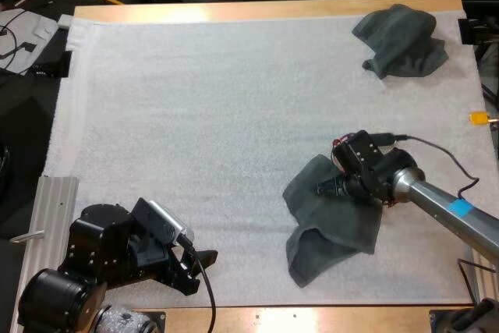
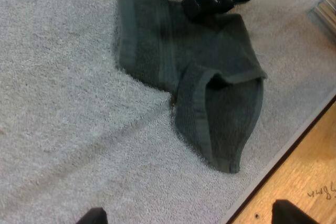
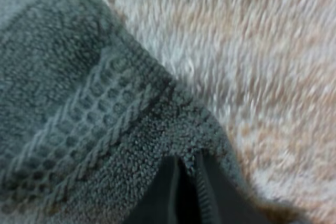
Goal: Pick towel from pile, fold and stack
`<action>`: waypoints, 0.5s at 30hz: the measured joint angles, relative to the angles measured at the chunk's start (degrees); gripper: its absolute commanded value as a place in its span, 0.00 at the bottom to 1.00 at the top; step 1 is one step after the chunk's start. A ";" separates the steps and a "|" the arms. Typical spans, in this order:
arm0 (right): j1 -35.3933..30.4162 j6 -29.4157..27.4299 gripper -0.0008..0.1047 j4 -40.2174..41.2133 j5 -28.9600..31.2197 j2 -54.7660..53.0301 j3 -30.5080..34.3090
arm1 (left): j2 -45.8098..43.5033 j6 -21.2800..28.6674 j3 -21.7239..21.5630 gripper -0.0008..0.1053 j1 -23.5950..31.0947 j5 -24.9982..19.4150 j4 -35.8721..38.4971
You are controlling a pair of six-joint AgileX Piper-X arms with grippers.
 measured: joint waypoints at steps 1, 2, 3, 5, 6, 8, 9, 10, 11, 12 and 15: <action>0.00 -0.55 0.01 0.00 0.67 -0.21 -0.25 | 0.00 0.00 0.00 0.58 0.00 0.00 0.00; 0.00 -1.24 0.01 0.14 1.61 -0.68 -0.78 | 0.00 0.00 0.00 0.58 0.00 0.00 0.00; 0.00 -2.23 0.01 0.29 3.08 -1.56 -1.56 | 0.00 0.00 0.00 0.58 0.00 0.00 0.00; 0.00 -3.38 0.01 0.29 5.07 -2.39 -2.88 | 0.00 0.00 0.00 0.58 0.00 0.00 0.00; -0.11 -4.63 0.01 0.20 7.24 -3.38 -4.78 | 0.00 0.00 0.00 0.58 0.00 0.00 0.00; -0.30 -5.89 0.01 -0.09 9.52 -4.12 -6.52 | 0.00 0.00 0.00 0.58 0.00 0.00 0.00; -0.36 -6.05 0.01 -0.14 9.83 -4.23 -6.79 | 0.00 0.00 0.00 0.58 0.00 0.00 0.00; -1.20 -7.70 0.01 -0.64 12.61 -5.30 -8.90 | 0.00 0.00 0.00 0.58 0.00 0.00 0.00; -1.29 -7.72 0.01 -0.60 12.76 -5.30 -8.99 | 0.00 0.00 0.00 0.58 0.00 0.00 0.00; -1.32 -7.36 0.01 -0.54 12.51 -5.13 -9.12 | 0.00 0.00 0.00 0.58 0.00 0.00 0.00; -2.34 -5.97 0.01 0.15 9.20 -3.90 -11.40 | 0.00 0.00 0.00 0.58 0.00 0.00 0.00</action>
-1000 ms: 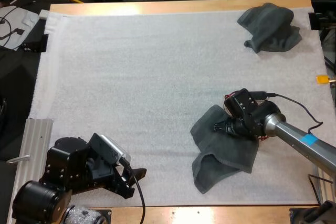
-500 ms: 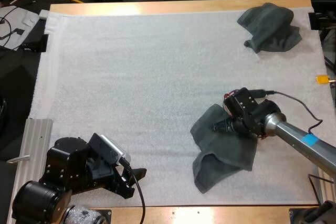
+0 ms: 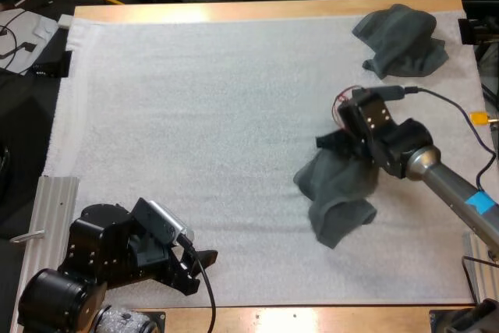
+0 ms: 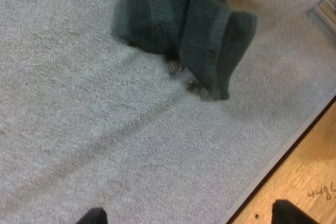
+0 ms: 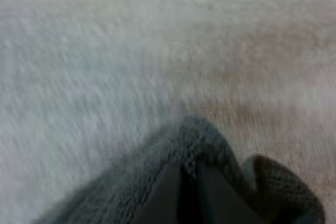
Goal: Pick towel from pile, fold and stack
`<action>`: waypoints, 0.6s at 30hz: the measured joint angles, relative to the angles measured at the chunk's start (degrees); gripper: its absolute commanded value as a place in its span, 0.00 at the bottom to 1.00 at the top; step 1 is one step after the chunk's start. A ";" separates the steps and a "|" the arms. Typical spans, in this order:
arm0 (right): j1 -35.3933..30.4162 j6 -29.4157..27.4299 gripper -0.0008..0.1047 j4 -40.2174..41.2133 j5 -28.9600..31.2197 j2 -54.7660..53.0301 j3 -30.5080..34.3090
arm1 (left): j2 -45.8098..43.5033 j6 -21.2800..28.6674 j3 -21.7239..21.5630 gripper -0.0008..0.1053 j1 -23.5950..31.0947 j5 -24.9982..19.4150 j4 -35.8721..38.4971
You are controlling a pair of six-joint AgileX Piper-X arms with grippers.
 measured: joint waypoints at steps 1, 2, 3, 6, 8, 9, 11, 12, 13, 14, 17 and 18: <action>-0.21 0.27 0.04 0.01 -0.59 0.02 -0.43 | 0.00 0.00 0.00 0.58 0.00 0.00 0.00; -0.56 0.60 0.09 0.01 -1.47 0.02 -1.03 | 0.00 0.00 0.00 0.58 0.00 0.00 0.00; -0.87 0.89 0.16 0.03 -2.02 0.02 -1.40 | 0.00 0.00 0.00 0.58 0.00 0.00 0.00; -1.24 1.34 0.48 1.01 -3.05 0.13 -2.06 | 0.00 0.00 0.00 0.58 0.00 0.00 0.00; -1.39 1.51 0.69 1.54 -3.61 0.10 -2.37 | 0.00 0.00 0.00 0.58 0.00 0.00 0.00; -1.36 1.49 0.75 1.90 -3.75 0.10 -2.54 | 0.00 0.00 0.00 0.58 0.00 0.00 0.00; -1.36 1.47 0.77 2.59 -3.93 0.10 -2.74 | 0.00 0.00 0.00 0.59 0.00 0.00 0.00; -1.36 1.27 0.75 3.56 -3.88 0.10 -3.06 | 0.00 0.00 0.00 0.58 0.00 0.00 0.00; -1.36 1.14 0.73 4.07 -3.77 0.08 -3.25 | 0.00 0.00 0.00 0.58 0.00 0.00 0.00; -1.36 1.03 0.70 4.68 -3.61 -0.05 -3.49 | 0.00 0.00 0.00 0.58 0.00 0.00 0.00; -1.36 0.25 0.57 8.41 -3.14 -1.06 -4.56 | 0.00 0.00 0.00 0.58 0.00 0.00 0.00; -1.36 0.24 0.58 8.63 -3.14 -1.16 -4.61 | 0.00 0.00 0.00 0.58 0.00 0.00 0.00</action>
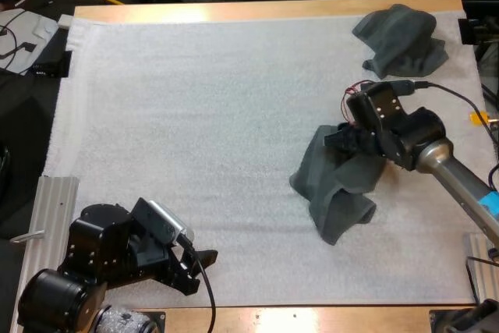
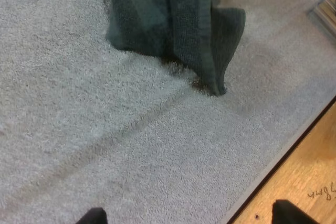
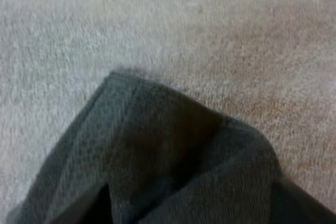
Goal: Pick towel from pile, fold and stack
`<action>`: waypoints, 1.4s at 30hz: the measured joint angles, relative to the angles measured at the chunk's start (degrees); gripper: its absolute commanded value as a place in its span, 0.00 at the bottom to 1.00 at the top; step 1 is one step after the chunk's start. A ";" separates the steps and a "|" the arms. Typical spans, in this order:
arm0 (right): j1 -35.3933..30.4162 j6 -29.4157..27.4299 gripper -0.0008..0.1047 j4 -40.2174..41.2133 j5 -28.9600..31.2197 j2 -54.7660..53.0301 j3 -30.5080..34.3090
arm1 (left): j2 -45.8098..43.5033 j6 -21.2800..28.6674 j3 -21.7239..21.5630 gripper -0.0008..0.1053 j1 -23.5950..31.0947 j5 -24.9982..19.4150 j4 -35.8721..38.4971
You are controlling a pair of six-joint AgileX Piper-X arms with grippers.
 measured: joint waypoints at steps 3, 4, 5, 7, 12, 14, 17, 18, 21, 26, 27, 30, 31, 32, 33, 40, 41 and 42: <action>0.00 -0.44 0.53 2.55 -0.20 -0.79 -0.29 | 0.00 0.00 0.00 0.58 0.00 0.00 0.00; 0.00 -0.44 0.52 2.69 -0.87 -0.78 -0.29 | 0.00 0.00 0.00 0.58 0.00 0.00 0.00; 0.00 -0.44 0.51 2.94 -1.70 -0.78 -0.29 | 0.00 0.00 0.00 0.58 0.00 0.00 0.00; 0.08 -0.44 0.50 4.50 -3.94 -0.88 -0.29 | 0.00 0.00 0.00 0.58 0.00 0.00 0.00; 1.93 -0.44 0.53 8.01 -6.94 -1.73 -0.29 | 0.00 0.00 0.00 0.58 0.00 0.00 0.00; 3.16 -0.10 0.55 8.73 -7.66 -2.02 -0.05 | 0.00 0.00 0.00 0.58 0.00 0.00 0.00; 5.34 0.79 0.55 9.06 -9.00 -2.19 1.27 | 0.00 0.00 0.00 0.58 0.00 0.00 0.00; 5.87 1.18 0.54 9.08 -9.39 -2.17 1.72 | 0.00 0.00 0.00 0.58 0.00 0.00 0.00; 7.71 2.76 0.52 8.53 -10.45 -2.17 3.56 | 0.00 0.00 0.00 0.58 0.00 0.00 0.00; 10.21 6.12 0.50 5.35 -12.28 -1.71 7.62 | 0.00 0.00 0.00 0.58 0.00 0.00 -0.11; 10.61 7.38 0.50 3.96 -12.45 -0.73 8.80 | 0.00 0.00 0.00 0.58 0.00 0.00 -0.11; 11.75 7.48 0.50 3.61 -12.88 -1.09 9.50 | 0.00 0.00 0.00 0.58 0.00 0.00 -0.11; 12.77 7.78 0.50 3.09 -13.01 -1.62 10.37 | 0.00 0.00 0.00 0.58 0.00 0.00 -0.11; 13.63 8.28 0.50 2.65 -13.38 -1.83 11.08 | 0.00 0.00 0.00 0.58 0.00 0.00 -0.11; 14.39 8.64 0.50 2.20 -13.59 -1.83 11.51 | 0.00 0.00 0.00 0.58 0.00 0.00 -0.11; 17.76 15.15 0.50 -4.27 -15.34 0.73 14.59 | 0.00 0.00 0.00 0.58 0.00 0.00 -0.11; 17.73 16.13 0.50 -4.80 -15.54 1.32 14.66 | 0.00 0.00 0.00 0.58 0.00 0.00 -0.11; 17.73 16.90 0.49 -5.46 -15.72 2.04 14.71 | 0.00 0.00 0.00 0.58 0.00 0.00 -0.11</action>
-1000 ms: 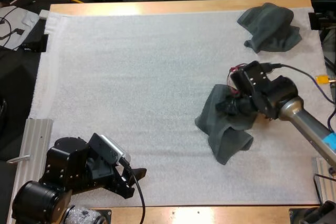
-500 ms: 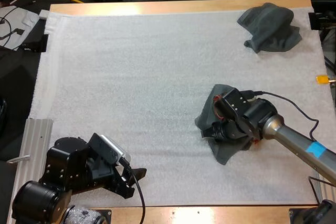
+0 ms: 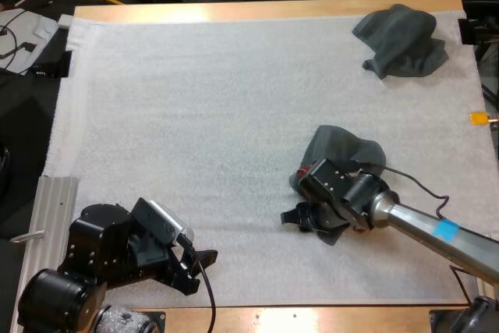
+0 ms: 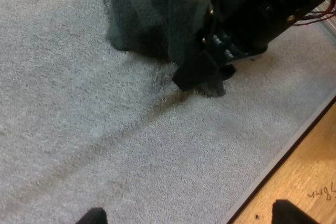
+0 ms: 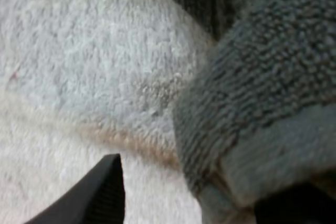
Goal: Pick towel from pile, fold and stack
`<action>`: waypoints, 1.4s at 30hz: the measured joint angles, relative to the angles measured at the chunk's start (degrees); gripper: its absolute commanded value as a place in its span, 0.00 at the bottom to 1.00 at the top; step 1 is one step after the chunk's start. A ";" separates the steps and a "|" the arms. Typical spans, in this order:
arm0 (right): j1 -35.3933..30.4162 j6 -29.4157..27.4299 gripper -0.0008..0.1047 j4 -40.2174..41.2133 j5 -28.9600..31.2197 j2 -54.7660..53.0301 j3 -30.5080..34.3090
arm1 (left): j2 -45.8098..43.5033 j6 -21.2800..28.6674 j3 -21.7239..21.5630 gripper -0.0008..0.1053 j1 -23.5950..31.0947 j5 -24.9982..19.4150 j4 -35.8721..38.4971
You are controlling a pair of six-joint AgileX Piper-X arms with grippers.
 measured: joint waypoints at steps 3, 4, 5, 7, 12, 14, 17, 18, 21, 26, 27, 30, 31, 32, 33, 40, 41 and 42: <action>-0.03 1.51 0.41 -1.21 -0.12 1.47 -0.03 | 0.00 0.00 0.00 0.58 0.00 0.00 0.00; -0.13 1.93 0.37 -1.41 -0.12 1.81 -0.03 | 0.00 0.00 0.00 0.58 0.00 0.00 0.00; -0.22 2.11 0.32 -1.53 -0.12 1.99 -0.03 | 0.00 0.00 0.00 0.58 0.00 0.00 0.00; -0.27 2.38 0.21 -1.79 -0.12 2.13 -0.03 | 0.00 0.00 0.00 0.58 0.00 0.00 0.00; -0.32 2.79 0.01 -2.03 0.76 2.10 -0.03 | 0.00 0.00 0.00 0.58 0.00 0.00 0.00; -0.32 2.79 0.01 -2.15 0.76 2.10 -0.03 | 0.00 0.00 0.00 0.58 0.00 0.00 0.00; -0.32 2.79 0.01 -2.16 0.76 1.71 -0.03 | 0.00 0.00 0.00 0.58 0.00 0.00 0.00; -0.32 2.79 0.01 -2.16 0.77 1.12 -0.03 | 0.00 0.00 0.00 0.58 0.00 0.00 0.00; -0.32 2.74 0.01 -2.16 1.20 -1.91 -0.49 | 0.00 0.00 0.00 0.58 0.00 0.00 0.00; -0.16 0.06 0.01 -1.14 3.87 -8.20 -4.95 | 0.00 0.00 0.00 0.58 0.00 0.00 0.00; -0.16 -0.77 0.01 -0.55 4.51 -9.70 -6.38 | 0.00 0.00 0.00 0.58 0.00 0.00 0.00; -0.16 -3.58 0.01 1.97 6.47 -13.16 -10.37 | 0.00 0.00 0.00 0.58 0.00 0.00 0.00; -0.16 -4.50 0.01 2.92 7.15 -14.07 -11.46 | 0.00 0.00 0.00 0.58 0.00 0.00 0.00; -0.16 -5.31 0.01 3.90 7.73 -14.81 -12.73 | 0.00 0.00 0.00 0.58 0.00 0.00 0.00; -0.14 -6.61 0.01 5.52 8.71 -15.88 -15.00 | 0.00 0.00 0.00 0.58 0.00 0.00 0.00; -0.04 -9.58 0.01 9.68 11.19 -16.24 -22.15 | 0.00 0.00 0.00 0.58 0.00 0.00 0.00; 0.00 -9.86 0.01 10.13 11.41 -16.03 -24.16 | 0.00 0.00 0.00 0.58 0.00 0.00 0.00; 0.08 -10.04 0.01 10.50 11.49 -15.99 -26.13 | 0.00 0.00 0.00 0.58 0.00 0.00 0.10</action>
